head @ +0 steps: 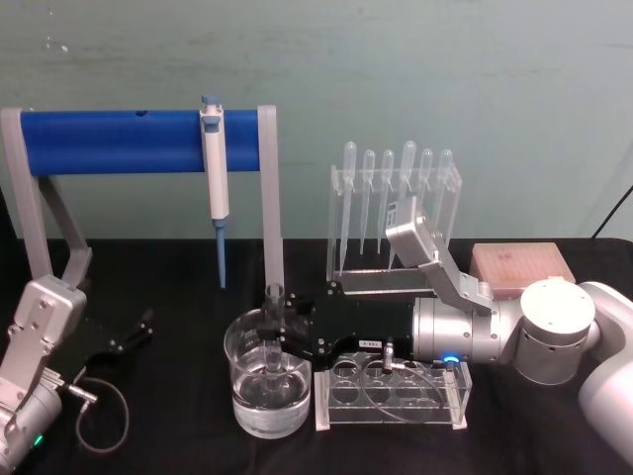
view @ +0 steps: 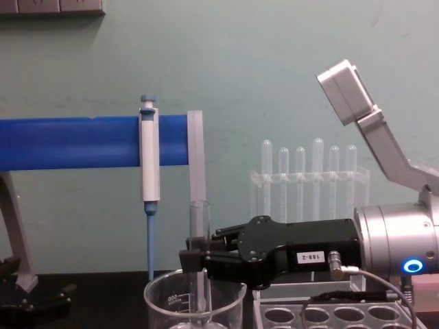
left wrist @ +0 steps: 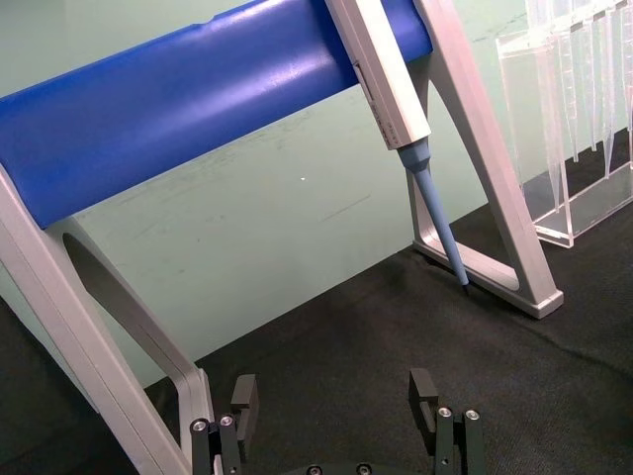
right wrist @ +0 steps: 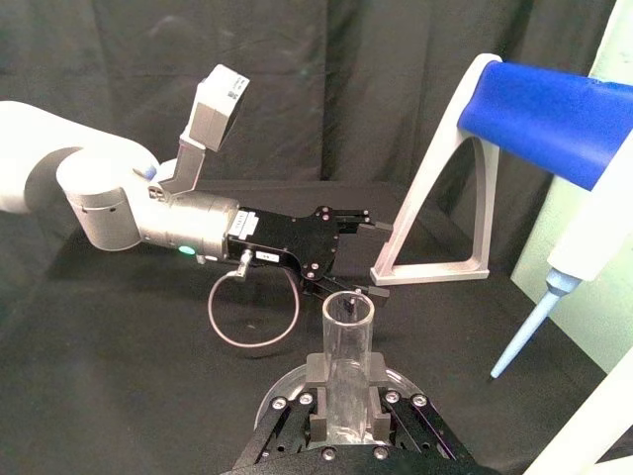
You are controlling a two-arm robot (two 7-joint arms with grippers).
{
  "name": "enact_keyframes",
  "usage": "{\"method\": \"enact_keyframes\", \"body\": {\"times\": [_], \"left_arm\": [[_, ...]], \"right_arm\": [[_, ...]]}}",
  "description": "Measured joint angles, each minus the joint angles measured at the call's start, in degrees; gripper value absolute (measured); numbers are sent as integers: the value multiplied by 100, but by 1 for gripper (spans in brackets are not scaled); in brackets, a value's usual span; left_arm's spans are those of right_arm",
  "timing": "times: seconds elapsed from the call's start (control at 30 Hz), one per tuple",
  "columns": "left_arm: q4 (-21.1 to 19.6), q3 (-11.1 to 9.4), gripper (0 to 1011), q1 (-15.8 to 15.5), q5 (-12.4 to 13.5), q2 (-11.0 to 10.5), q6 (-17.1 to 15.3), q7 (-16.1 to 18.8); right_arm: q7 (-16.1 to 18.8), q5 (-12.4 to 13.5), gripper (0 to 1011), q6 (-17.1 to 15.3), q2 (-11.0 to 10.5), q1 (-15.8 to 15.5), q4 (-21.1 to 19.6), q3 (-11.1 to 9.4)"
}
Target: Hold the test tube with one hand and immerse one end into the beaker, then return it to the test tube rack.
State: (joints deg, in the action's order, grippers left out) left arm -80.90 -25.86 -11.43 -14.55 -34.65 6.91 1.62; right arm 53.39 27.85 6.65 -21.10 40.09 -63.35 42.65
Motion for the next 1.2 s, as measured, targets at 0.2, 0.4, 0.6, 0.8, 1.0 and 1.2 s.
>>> {"method": "enact_keyframes", "body": {"times": [0.2, 0.4, 0.6, 0.8, 1.0, 1.2], "left_arm": [[0, 0, 1000, 0, 0, 0, 0, 0], [0, 0, 1000, 0, 0, 0, 0, 0], [0, 0, 1000, 0, 0, 0, 0, 0], [0, 0, 1000, 0, 0, 0, 0, 0], [0, 0, 1000, 0, 0, 0, 0, 0], [0, 0, 1000, 0, 0, 0, 0, 0]], "right_arm": [[0, 0, 226, 0, 0, 0, 0, 0], [0, 0, 226, 0, 0, 0, 0, 0], [0, 0, 226, 0, 0, 0, 0, 0], [0, 0, 226, 0, 0, 0, 0, 0], [0, 0, 226, 0, 0, 0, 0, 0], [27, -5, 226, 1, -4, 9, -34, -11]]}}
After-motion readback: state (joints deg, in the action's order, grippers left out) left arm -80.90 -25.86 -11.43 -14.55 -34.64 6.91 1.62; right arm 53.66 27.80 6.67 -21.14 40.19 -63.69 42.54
